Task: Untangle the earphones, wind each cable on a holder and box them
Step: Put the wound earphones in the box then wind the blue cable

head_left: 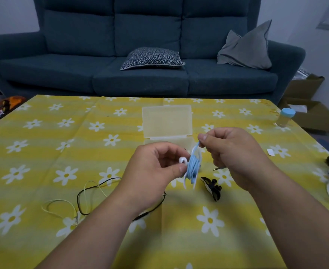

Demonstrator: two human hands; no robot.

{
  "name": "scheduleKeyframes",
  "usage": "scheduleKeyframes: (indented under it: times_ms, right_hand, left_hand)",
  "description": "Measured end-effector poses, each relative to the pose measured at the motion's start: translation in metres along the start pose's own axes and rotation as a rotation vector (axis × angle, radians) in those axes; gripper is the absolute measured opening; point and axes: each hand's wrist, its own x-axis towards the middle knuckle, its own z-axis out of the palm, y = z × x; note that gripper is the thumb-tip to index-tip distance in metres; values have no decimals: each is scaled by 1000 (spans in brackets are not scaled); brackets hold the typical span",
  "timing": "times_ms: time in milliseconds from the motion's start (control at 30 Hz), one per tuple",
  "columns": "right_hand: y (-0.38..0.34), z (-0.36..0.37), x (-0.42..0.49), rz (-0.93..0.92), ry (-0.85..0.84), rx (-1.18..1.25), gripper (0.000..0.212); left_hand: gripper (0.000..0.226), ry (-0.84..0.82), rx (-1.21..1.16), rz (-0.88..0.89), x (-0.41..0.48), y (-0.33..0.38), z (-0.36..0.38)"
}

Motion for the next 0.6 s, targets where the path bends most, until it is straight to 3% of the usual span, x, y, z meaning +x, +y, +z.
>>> scheduleKeyframes:
  times_ms: [367, 500, 600]
  right_hand:
    - [4, 11, 3, 0, -1, 65, 44]
    - [12, 26, -4, 133, -190, -29, 36]
    - [18, 40, -12, 186, -347, -44, 38]
  left_hand:
    - [29, 14, -229, -7, 0, 5, 2]
    - [24, 153, -291, 1, 2, 3, 1]
    - [19, 287, -202, 1, 4, -2, -3]
